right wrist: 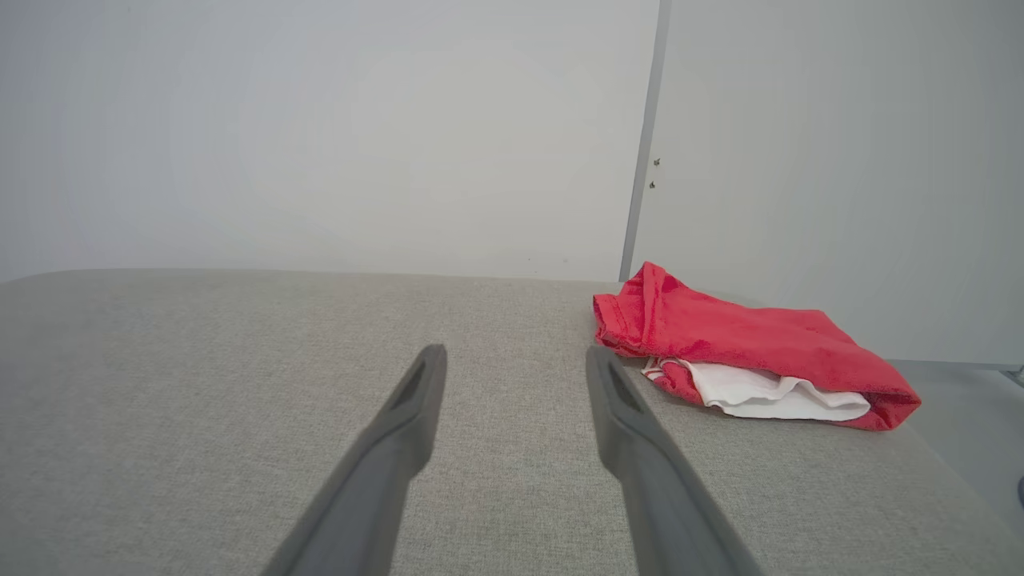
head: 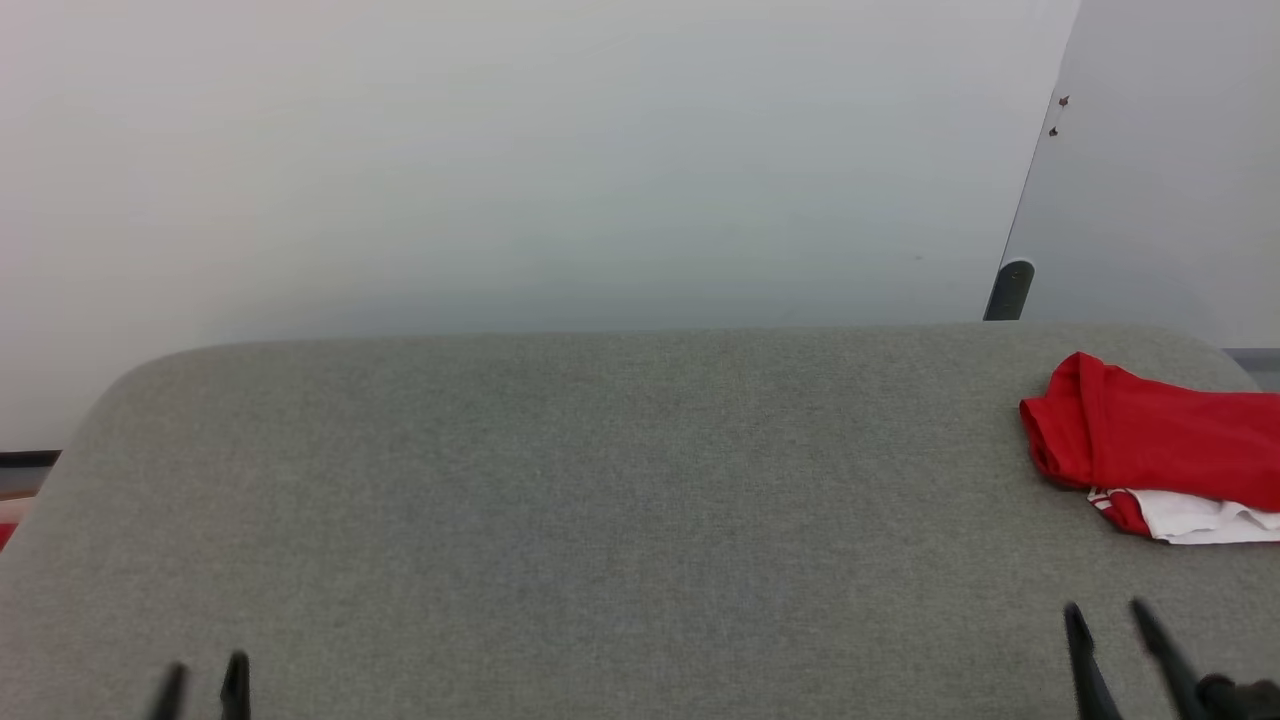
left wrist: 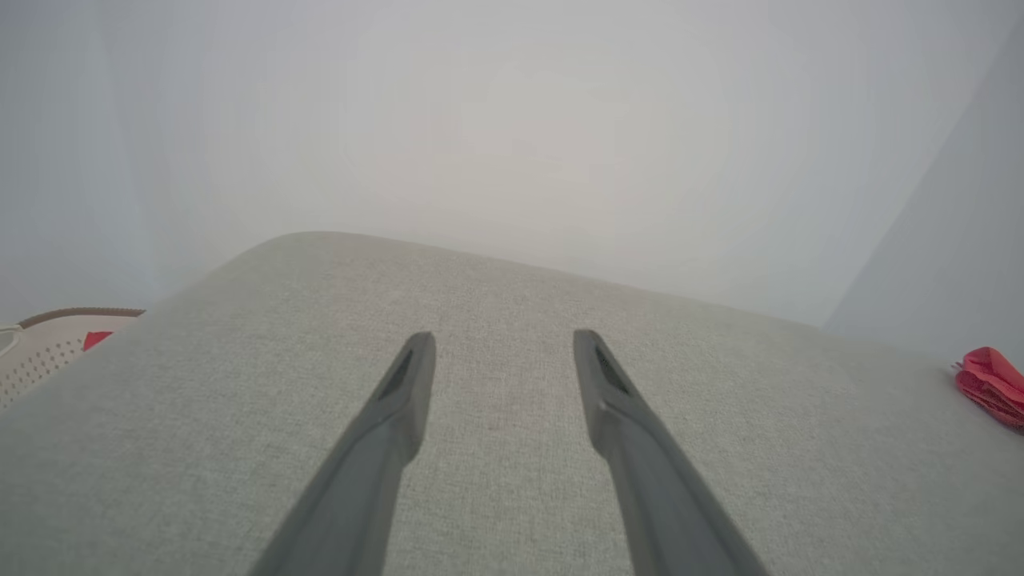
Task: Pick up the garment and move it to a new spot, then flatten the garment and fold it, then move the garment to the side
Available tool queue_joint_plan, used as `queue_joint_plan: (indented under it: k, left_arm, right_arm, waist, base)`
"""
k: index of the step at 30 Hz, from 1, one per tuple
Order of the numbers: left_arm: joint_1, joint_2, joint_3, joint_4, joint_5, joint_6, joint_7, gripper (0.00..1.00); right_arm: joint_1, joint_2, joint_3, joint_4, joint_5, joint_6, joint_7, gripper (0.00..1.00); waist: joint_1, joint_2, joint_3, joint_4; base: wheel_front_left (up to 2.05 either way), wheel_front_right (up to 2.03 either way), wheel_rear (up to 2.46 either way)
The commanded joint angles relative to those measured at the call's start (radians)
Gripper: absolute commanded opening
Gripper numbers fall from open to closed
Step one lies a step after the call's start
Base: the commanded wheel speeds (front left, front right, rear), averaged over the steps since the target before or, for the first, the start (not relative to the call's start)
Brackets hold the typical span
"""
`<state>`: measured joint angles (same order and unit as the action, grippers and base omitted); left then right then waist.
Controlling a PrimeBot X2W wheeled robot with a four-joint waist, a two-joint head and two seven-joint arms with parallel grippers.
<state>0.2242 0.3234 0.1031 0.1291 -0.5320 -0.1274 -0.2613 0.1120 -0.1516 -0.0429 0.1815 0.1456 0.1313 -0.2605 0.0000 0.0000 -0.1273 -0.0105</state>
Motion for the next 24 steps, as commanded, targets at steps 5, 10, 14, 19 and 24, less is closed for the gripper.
queue_joint_plan:
  k: [5,10,14,19,24]
  left_arm:
    - [0.006,-0.041,-0.011,0.038,-0.02,0.0,0.011,0.0]
    - [-0.019,-0.057,-0.008,0.044,-0.094,0.0,0.037,0.0]
    - [-0.037,-0.069,-0.007,0.047,-0.151,0.0,0.057,0.0]
    - [-0.059,-0.083,-0.006,0.052,-0.218,-0.001,0.079,0.0]
    - [-0.076,-0.095,-0.005,0.055,-0.269,-0.001,0.097,0.0]
  right_arm:
    - [0.012,0.013,-0.001,0.041,0.026,0.0,0.015,0.0]
    - [-0.007,0.019,-0.009,0.045,0.127,0.0,0.043,0.0]
    - [-0.019,0.024,-0.011,0.043,0.205,0.0,0.06,0.0]
    - [-0.033,0.029,-0.014,0.043,0.296,0.0,0.082,0.0]
    - [-0.045,0.033,-0.017,0.043,0.365,0.0,0.098,0.0]
  waist:
    - [0.0,0.0,0.001,0.0]
    - [0.0,0.0,0.007,0.0]
    - [0.0,0.0,0.011,0.001]
    - [0.0,0.0,0.016,0.001]
    - [0.0,0.0,0.02,0.001]
  base:
    - [0.0,0.0,0.0]
    - [0.0,0.0,0.0]
    - [0.0,0.0,0.0]
    - [0.0,0.0,0.0]
    - [0.0,0.0,0.0]
